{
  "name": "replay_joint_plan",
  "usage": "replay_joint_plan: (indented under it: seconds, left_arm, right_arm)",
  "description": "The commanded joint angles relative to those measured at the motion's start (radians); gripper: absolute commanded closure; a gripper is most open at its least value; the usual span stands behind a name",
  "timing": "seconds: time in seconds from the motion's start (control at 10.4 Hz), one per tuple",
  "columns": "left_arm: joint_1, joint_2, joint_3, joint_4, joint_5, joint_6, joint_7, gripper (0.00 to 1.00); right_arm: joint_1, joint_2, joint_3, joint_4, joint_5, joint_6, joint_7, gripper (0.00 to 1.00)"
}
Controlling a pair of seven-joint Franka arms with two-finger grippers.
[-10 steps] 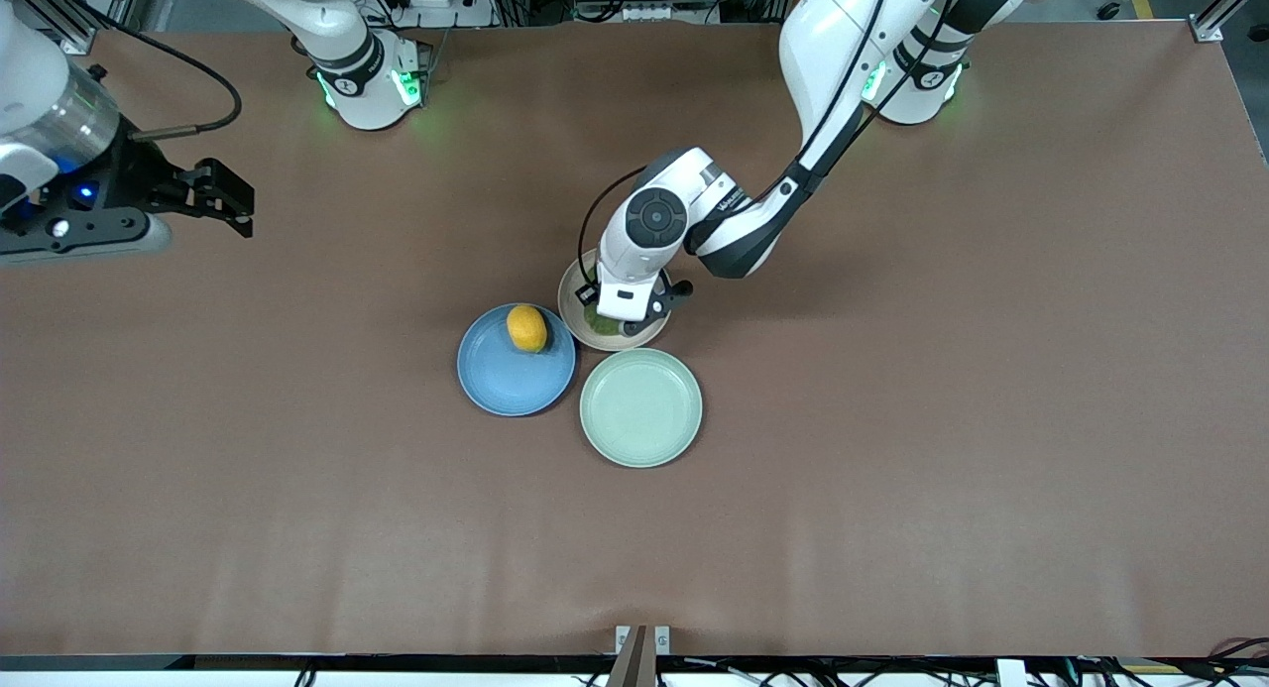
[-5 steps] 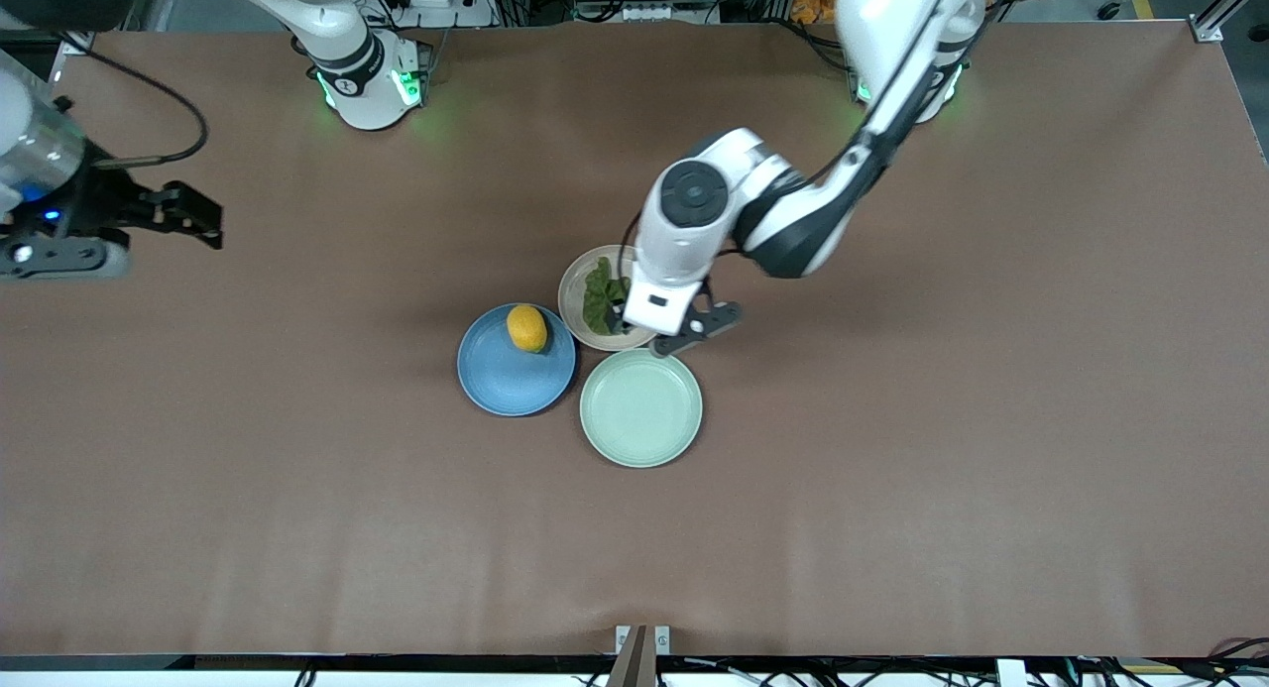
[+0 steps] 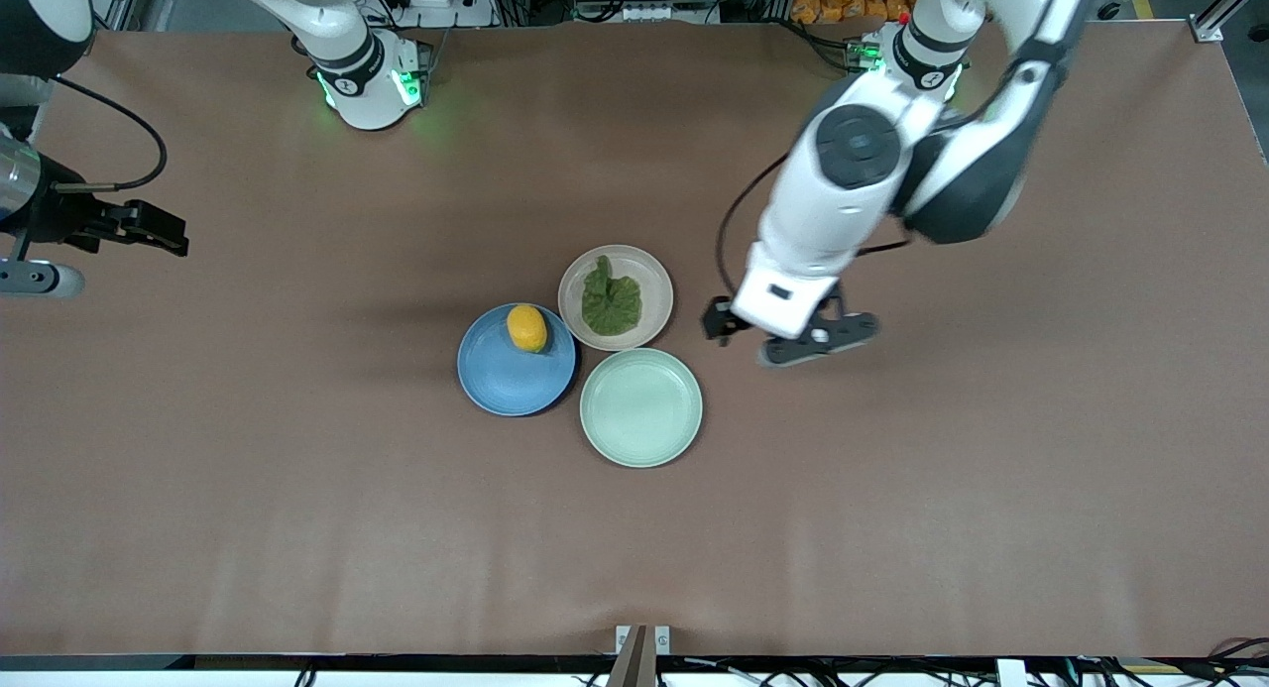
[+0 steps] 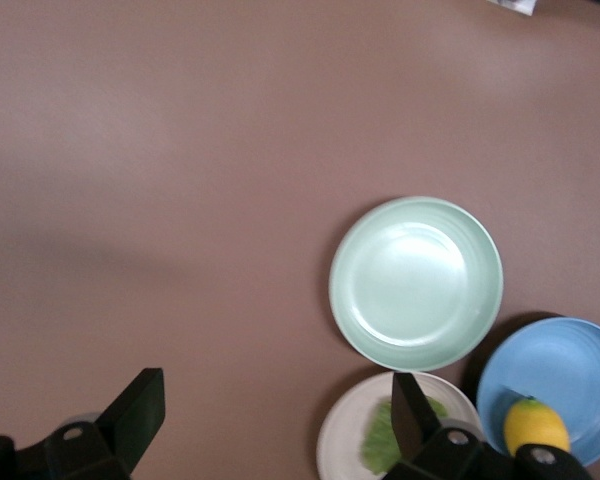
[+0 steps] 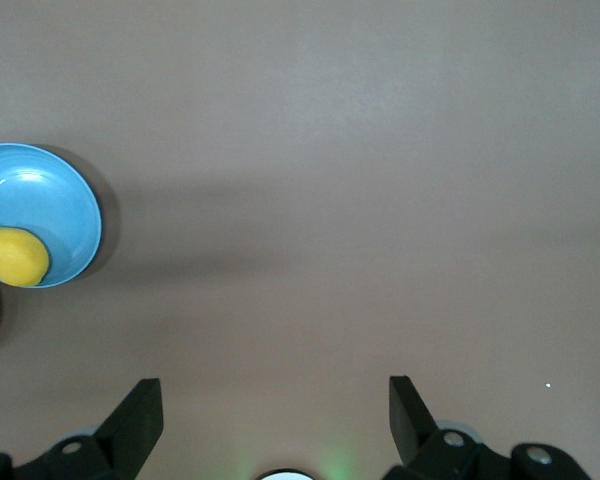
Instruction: Place lemon and lettuce in plates
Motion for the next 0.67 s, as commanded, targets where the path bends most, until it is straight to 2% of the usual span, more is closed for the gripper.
replay_joint_plan:
  seconds: [0.0, 0.29, 0.58]
  left_arm:
    - [0.082, -0.089, -0.007, -0.031, 0.022, -0.070, 0.139, 0.00]
    - [0.206, -0.164, -0.009, -0.031, 0.014, -0.158, 0.364, 0.00]
    - [0.271, -0.226, -0.009, -0.029, 0.005, -0.229, 0.426, 0.00]
  right_arm:
    - [-0.002, -0.009, -0.006, -0.016, -0.003, -0.018, -0.004, 0.00]
    - [-0.010, 0.010, -0.005, -0.010, -0.004, -0.011, -0.016, 0.00]
    - [-0.012, 0.016, -0.005, -0.010, -0.016, 0.005, -0.050, 0.00]
